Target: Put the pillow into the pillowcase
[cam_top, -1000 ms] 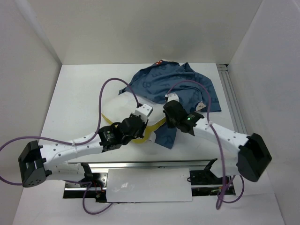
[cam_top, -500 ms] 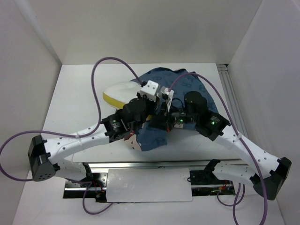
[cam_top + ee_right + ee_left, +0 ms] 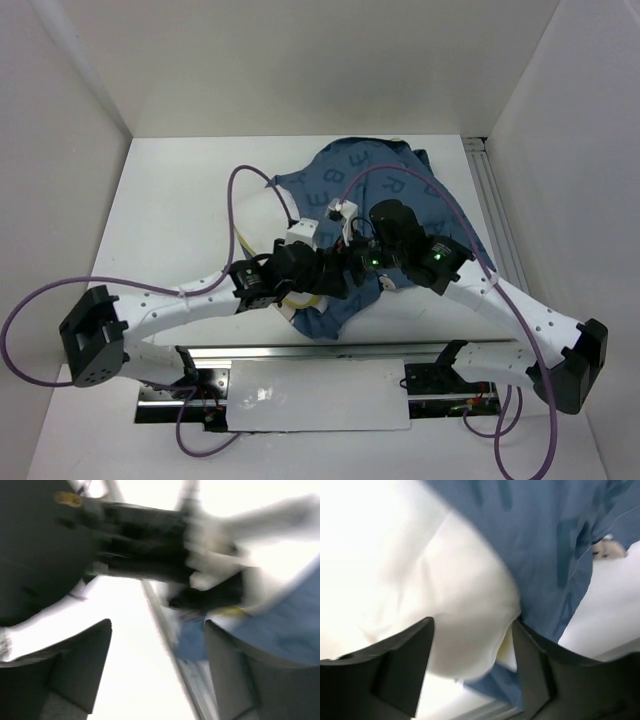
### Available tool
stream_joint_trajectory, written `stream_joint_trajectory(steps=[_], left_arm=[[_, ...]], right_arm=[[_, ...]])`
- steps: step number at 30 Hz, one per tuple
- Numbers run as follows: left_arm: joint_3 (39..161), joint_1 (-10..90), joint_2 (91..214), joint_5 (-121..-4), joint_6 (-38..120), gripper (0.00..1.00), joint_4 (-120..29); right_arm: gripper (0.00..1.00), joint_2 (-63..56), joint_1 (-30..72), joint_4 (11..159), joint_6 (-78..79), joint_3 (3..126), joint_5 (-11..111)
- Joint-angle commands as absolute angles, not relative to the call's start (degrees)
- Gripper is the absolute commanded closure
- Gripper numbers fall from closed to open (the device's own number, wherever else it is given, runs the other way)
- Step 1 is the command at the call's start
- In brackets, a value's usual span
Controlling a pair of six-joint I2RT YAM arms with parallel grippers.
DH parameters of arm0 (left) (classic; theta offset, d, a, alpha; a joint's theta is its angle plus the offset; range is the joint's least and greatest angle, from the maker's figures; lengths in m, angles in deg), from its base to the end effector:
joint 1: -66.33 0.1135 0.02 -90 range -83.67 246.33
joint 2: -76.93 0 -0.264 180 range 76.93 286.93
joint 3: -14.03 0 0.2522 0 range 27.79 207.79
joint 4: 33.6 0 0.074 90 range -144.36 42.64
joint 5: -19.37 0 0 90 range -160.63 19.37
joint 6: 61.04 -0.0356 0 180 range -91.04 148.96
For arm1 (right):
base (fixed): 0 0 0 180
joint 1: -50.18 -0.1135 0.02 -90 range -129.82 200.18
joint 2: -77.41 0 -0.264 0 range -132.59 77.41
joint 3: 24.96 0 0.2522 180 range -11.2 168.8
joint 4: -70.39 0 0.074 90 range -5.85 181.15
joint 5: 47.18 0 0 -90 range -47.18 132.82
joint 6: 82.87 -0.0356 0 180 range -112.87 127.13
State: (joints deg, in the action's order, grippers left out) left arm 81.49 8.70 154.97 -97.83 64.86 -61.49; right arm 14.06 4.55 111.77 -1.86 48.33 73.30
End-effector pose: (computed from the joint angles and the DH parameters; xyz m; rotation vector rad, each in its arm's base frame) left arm 0.1722 -0.2412 0.2597 0.1602 2.1793 -0.4036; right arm 0.1544 0.1837 0.3384 -1.0190 1.9994 1.1077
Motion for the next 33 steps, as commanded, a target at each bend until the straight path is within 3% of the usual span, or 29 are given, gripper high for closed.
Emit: stream_joint_trajectory(steps=[1, 4, 6, 9, 13, 18, 20, 23, 24, 25, 26, 27, 30, 31, 32, 33], left_arm=[[80.36, 9.20, 145.50, -99.46, 71.32, 0.21, -71.52], [77.63, 9.72, 138.92, -97.53, 75.00, 0.00, -74.17], [76.93, 11.56, 136.27, -97.52, 78.77, 0.00, -77.14], [75.61, 16.21, 132.66, -96.21, 80.11, 0.00, -77.77], [76.13, 27.90, 134.40, -90.59, 79.59, 0.00, -75.06], [79.90, 42.48, 147.20, -76.12, 74.49, 0.00, -66.89], [83.15, 43.30, 151.96, -75.46, 73.69, 0.00, -64.77], [87.55, 43.83, 161.08, -74.24, 72.90, 0.01, -62.93], [88.17, 44.53, 164.52, -72.75, 72.12, 0.05, -60.31], [88.17, 44.53, 164.55, -72.04, 72.11, 0.06, -60.28], [88.70, 45.06, 167.16, -71.08, 71.59, 0.19, -59.41], [88.70, 45.06, 168.24, -69.41, 71.06, 0.24, -57.58], [88.70, 45.59, 171.13, -67.56, 70.18, 0.52, -55.46], [88.18, 45.59, 171.67, -66.60, 69.57, 0.68, -53.80], [88.17, 45.59, 172.46, -65.72, 68.78, 0.97, -52.91], [88.17, 45.59, 172.46, -63.62, 67.99, 1.00, -51.68]], right_arm=[[0.14, 13.95, 4.21, 115.44, -1.65, 54.70, 59.90], [0.08, 15.45, 4.74, 111.16, -6.57, 54.72, 41.73], [0.08, 12.32, 5.44, 109.99, -8.07, 56.11, 30.67], [0.08, 4.75, 7.46, 109.38, -7.38, 62.87, 23.43], [0.12, -18.04, 9.93, 112.17, -1.93, 78.85, 25.41], [0.14, -42.61, 11.33, 117.10, 5.01, 108.02, 25.87], [0.15, -54.21, 11.33, 119.83, 6.60, 120.99, 23.75], [0.18, -64.96, 11.33, 120.28, 8.01, 131.15, 20.24], [0.25, -65.93, 11.86, 117.66, 8.53, 129.35, 17.01], [0.25, -65.94, 11.86, 117.64, 8.54, 129.34, 15.07], [0.31, -65.94, 11.86, 114.85, 8.02, 125.51, 12.96], [0.47, -64.46, 11.86, 113.35, 7.40, 123.38, 9.72], [0.67, -63.21, 12.39, 110.88, 7.40, 118.54, 7.75], [0.83, -62.52, 12.39, 110.87, 7.40, 118.52, 6.88], [0.95, -62.51, 11.78, 110.87, 7.40, 118.52, 6.87], [1.00, -61.73, 11.25, 110.87, 7.40, 118.52, 6.87]])
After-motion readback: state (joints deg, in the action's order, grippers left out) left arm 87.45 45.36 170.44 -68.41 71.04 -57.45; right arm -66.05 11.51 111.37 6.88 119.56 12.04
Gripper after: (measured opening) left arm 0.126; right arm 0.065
